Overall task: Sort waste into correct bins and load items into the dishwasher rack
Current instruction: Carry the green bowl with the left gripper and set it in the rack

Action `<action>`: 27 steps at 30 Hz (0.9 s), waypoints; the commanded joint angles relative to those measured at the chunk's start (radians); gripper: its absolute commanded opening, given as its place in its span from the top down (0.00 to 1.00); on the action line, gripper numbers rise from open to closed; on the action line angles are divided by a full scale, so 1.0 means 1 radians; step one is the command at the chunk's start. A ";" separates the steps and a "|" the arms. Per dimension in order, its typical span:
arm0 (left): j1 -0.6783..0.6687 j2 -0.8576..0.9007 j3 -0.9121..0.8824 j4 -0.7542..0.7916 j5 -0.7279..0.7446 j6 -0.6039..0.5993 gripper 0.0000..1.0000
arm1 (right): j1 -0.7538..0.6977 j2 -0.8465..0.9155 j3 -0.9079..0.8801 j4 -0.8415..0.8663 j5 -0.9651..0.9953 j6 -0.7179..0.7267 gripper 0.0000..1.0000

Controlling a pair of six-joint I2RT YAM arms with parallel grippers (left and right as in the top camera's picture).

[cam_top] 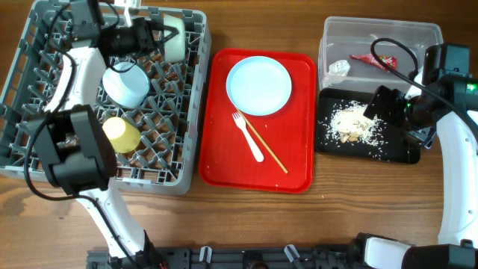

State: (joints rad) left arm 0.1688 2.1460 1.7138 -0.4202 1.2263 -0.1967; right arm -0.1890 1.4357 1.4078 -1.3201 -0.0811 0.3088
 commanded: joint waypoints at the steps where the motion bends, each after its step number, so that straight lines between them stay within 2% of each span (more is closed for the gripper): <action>1: 0.059 0.014 0.002 -0.028 -0.031 -0.002 0.90 | -0.002 -0.016 0.000 -0.005 -0.002 -0.018 0.00; 5: 0.126 0.014 0.002 -0.102 -0.084 -0.002 0.57 | -0.002 -0.016 0.000 -0.004 -0.005 -0.018 0.00; 7: 0.144 0.014 0.002 -0.112 -0.058 -0.002 0.86 | -0.002 -0.016 0.000 -0.001 -0.005 -0.018 0.00; 8: 0.148 0.014 0.002 -0.111 -0.026 -0.002 0.89 | -0.002 -0.016 0.000 -0.001 -0.006 -0.017 0.00; 9: 0.147 0.014 0.002 -0.112 -0.003 -0.002 0.96 | -0.002 -0.016 0.000 -0.001 -0.005 -0.018 0.00; 14: 0.115 0.014 0.002 -0.104 0.016 -0.002 0.96 | -0.002 -0.015 0.000 -0.008 -0.009 -0.017 0.00; 16: 0.103 0.014 0.002 -0.047 0.144 -0.007 0.96 | -0.002 -0.016 0.000 -0.008 -0.009 -0.018 0.00; 20: 0.095 0.014 0.002 0.133 0.294 -0.180 0.96 | -0.002 -0.015 0.000 -0.004 -0.009 -0.018 0.00; 24: 0.071 0.014 0.002 0.140 0.291 -0.178 0.96 | -0.002 -0.015 0.000 -0.005 -0.009 -0.018 0.00; 27: 0.042 0.014 0.001 0.139 0.201 -0.177 0.96 | -0.002 -0.015 0.000 -0.005 -0.009 -0.018 0.00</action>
State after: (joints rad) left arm 0.2428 2.1479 1.7123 -0.2848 1.4689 -0.3584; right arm -0.1890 1.4357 1.4078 -1.3239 -0.0818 0.3088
